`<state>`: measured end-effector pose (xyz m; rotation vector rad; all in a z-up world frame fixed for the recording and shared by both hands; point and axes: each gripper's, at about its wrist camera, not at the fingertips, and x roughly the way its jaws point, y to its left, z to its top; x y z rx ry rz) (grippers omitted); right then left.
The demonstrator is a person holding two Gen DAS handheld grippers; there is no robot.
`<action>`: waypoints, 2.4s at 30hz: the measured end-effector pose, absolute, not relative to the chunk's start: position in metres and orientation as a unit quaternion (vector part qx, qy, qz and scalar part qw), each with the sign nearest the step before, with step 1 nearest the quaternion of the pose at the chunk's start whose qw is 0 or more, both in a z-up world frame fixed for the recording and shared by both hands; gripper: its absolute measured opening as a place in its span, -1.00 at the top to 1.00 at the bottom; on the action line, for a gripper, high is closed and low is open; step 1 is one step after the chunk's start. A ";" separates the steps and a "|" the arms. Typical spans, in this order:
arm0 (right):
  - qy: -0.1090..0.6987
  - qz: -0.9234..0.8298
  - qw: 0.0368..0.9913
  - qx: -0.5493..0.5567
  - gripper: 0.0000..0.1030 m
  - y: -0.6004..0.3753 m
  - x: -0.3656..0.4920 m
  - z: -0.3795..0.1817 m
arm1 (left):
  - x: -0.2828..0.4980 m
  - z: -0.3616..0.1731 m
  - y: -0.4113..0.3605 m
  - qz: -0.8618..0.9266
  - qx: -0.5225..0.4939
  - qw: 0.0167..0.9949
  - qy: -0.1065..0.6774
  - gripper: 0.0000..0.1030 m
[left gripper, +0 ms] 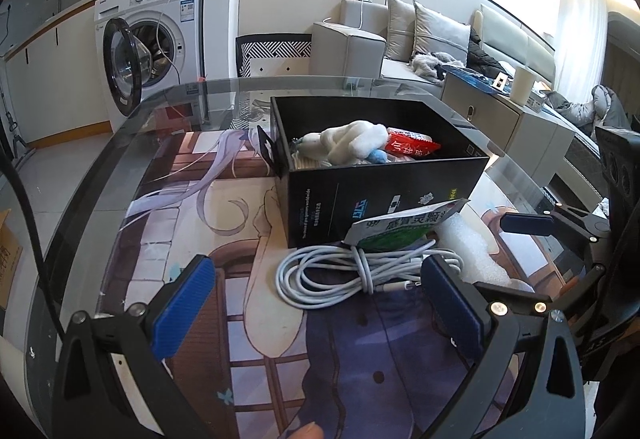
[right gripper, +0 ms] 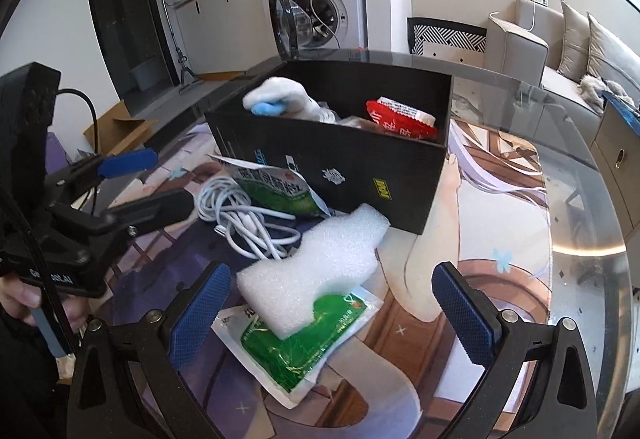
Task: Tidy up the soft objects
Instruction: 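Grasp the white foam piece beside the box with the right gripper, then grasp the white cable coil with the left gripper while the right gripper holds the foam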
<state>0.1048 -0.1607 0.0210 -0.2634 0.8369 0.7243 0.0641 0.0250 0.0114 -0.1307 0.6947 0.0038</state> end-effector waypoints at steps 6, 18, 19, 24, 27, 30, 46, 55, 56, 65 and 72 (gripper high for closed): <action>0.401 0.320 0.848 -0.131 -0.99 -0.183 0.113 0.024 | 0.066 0.010 0.026 0.000 -0.063 0.937 0.344 -1.00; 0.421 0.293 0.853 -0.096 -0.99 -0.196 0.130 0.010 | 0.068 0.006 0.018 -0.010 -0.056 0.934 0.353 -1.00; 0.422 0.295 0.853 -0.093 -0.99 -0.196 0.130 0.008 | 0.069 0.006 0.017 -0.012 -0.056 0.933 0.354 -1.00; 0.424 0.303 0.849 -0.083 -0.80 -0.191 0.132 0.003 | 0.071 0.001 0.017 -0.028 -0.070 0.928 0.366 -1.00; 0.423 0.306 0.849 -0.084 -0.64 -0.190 0.132 0.003 | 0.072 0.000 0.018 -0.035 -0.082 0.925 0.370 -1.00; 0.423 0.313 0.846 -0.085 -0.51 -0.187 0.131 0.002 | 0.073 0.001 0.017 -0.036 -0.081 0.924 0.371 -1.00; 0.415 0.324 0.844 -0.100 0.27 -0.187 0.121 0.007 | 0.087 -0.015 0.013 -0.022 -0.059 0.909 0.411 -1.00; 0.414 0.324 0.845 -0.100 0.27 -0.189 0.122 0.008 | 0.105 -0.020 0.015 -0.014 -0.061 0.901 0.428 -1.00; 0.415 0.323 0.845 -0.099 0.27 -0.189 0.122 0.007 | 0.106 -0.020 0.015 -0.014 -0.064 0.901 0.429 -1.00; 0.414 0.323 0.845 -0.097 0.27 -0.191 0.124 0.007 | 0.111 -0.021 0.018 -0.016 -0.082 0.901 0.426 -0.84; 0.410 0.323 0.847 -0.100 0.27 -0.191 0.123 0.009 | 0.103 -0.019 0.017 -0.031 -0.074 0.906 0.416 -0.60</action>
